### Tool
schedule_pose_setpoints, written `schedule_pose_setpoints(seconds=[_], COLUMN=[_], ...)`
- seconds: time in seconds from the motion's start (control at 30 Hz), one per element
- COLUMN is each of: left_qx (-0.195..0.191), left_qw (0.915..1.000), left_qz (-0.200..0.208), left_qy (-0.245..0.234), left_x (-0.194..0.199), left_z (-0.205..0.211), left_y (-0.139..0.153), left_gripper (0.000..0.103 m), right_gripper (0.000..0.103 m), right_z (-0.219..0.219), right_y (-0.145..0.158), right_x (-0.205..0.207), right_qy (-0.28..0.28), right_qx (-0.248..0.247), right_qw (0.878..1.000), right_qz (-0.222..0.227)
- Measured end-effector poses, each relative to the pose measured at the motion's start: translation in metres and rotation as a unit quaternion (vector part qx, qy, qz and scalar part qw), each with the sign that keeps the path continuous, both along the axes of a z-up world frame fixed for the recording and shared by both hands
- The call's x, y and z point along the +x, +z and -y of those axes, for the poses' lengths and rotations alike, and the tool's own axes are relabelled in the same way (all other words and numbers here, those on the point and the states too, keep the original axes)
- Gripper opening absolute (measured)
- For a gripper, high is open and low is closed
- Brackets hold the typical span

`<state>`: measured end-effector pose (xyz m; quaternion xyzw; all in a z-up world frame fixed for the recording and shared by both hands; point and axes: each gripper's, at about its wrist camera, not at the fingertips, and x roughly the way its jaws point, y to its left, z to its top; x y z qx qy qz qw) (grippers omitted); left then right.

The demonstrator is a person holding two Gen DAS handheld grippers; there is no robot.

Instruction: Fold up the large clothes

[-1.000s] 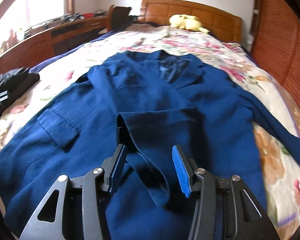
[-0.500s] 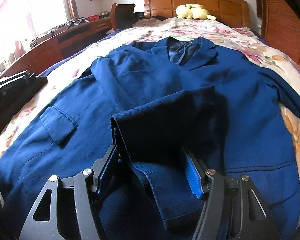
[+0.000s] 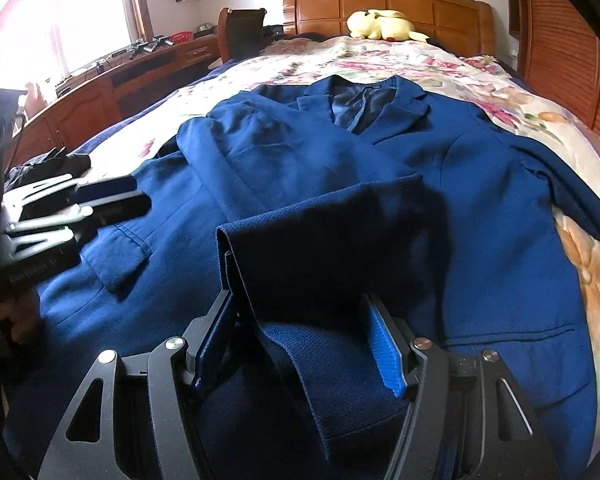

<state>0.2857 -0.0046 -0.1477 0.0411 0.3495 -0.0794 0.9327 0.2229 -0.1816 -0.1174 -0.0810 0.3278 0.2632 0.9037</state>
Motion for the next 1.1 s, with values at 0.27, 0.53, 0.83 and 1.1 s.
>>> schedule_pose_setpoints(seconds=[0.27, 0.53, 0.83, 1.1], left_qx=[-0.003, 0.012, 0.014, 0.015], left_qw=[0.9999, 0.9998, 0.9998, 0.9997], left_qz=[-0.008, -0.012, -0.015, -0.017], left_qy=[-0.006, -0.006, -0.006, -0.006], left_x=[0.003, 0.005, 0.004, 0.005], left_z=[0.004, 0.009, 0.010, 0.009], left_y=[-0.008, -0.011, -0.012, -0.011], left_gripper=[0.036, 0.036, 0.036, 0.036], right_gripper=[0.043, 0.013, 0.013, 0.013], right_z=[0.004, 0.018, 0.074, 0.090], right_y=[0.000, 0.009, 0.034, 0.046], right_x=[0.001, -0.008, -0.024, -0.042], right_qy=[-0.006, -0.010, -0.067, -0.139], right_qx=[0.012, 0.040, 0.056, 0.019], right_qw=[1.000, 0.999, 0.994, 0.984], right_qz=[-0.002, 0.017, 0.067, 0.112])
